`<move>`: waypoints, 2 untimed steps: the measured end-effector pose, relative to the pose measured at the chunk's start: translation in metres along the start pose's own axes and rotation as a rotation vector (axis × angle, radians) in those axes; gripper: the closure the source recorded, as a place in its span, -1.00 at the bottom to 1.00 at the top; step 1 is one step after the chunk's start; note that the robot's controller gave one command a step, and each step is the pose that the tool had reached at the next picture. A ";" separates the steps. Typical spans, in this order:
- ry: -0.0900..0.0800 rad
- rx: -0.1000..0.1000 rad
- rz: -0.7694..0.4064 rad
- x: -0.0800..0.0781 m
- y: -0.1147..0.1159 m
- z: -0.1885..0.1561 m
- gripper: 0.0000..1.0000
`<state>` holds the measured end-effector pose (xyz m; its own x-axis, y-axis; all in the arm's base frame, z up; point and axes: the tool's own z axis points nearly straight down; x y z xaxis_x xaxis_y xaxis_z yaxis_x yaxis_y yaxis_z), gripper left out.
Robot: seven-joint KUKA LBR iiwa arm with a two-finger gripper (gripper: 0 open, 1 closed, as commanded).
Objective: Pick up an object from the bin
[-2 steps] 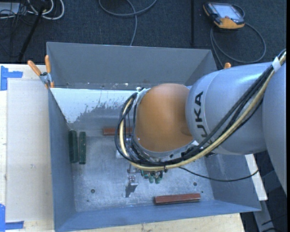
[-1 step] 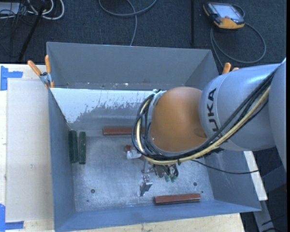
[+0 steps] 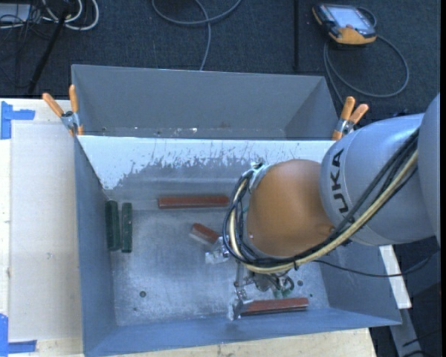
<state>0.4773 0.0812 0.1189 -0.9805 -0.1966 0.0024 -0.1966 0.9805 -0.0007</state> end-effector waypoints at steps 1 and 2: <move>0.003 -0.002 -0.069 -0.037 -0.019 -0.019 -1.00; -0.016 0.002 -0.200 -0.053 -0.052 0.001 -1.00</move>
Offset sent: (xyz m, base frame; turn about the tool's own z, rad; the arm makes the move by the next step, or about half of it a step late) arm 0.0455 -0.0693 -0.0446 -0.2381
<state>0.5392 0.0402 0.1183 -0.9217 -0.3877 -0.0135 -0.3877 0.9218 -0.0040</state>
